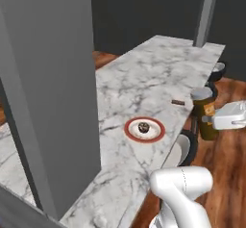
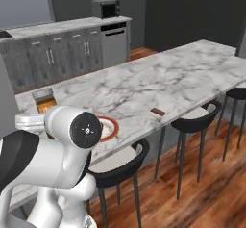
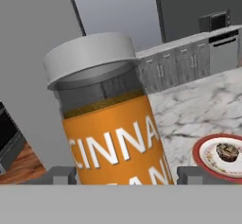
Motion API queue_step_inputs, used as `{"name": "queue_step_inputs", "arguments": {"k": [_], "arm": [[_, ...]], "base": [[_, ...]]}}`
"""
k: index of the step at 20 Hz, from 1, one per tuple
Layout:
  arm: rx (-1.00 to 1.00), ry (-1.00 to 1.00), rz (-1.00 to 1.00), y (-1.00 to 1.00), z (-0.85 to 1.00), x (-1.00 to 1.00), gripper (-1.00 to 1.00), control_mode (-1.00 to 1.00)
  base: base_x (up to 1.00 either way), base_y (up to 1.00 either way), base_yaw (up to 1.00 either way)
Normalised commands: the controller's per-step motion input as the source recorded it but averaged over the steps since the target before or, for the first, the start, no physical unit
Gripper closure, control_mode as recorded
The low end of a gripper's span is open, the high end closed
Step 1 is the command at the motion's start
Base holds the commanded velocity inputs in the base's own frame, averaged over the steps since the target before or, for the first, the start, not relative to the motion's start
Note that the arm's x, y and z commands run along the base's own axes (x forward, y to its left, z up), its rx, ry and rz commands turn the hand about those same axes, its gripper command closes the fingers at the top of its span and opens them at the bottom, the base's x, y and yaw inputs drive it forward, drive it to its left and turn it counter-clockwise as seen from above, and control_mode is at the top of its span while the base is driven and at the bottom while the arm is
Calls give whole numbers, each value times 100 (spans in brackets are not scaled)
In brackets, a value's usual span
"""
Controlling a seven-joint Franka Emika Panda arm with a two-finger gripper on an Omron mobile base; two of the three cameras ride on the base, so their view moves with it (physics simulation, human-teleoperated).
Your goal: Take the cinnamon bottle from the cabinet and place it on the dining table, next to the plate with the cupcake. Then take the chocolate from the dining counter and place it on the cupcake plate.
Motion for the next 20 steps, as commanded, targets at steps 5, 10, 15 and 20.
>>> {"name": "queue_step_inputs", "arguments": {"k": [5, 10, 15, 20], "arm": [[0, 0, 0, 0, 0, 0, 100, 100], [0, 0, 0, 0, 0, 0, 100, 100], [0, 0, 0, 0, 0, 0, 100, 100], [0, 0, 0, 0, 0, 0, 100, 100]], "base": [[0, -3, 79], [0, -1, 81], [-54, -9, 75], [-61, -51, 62]]}}
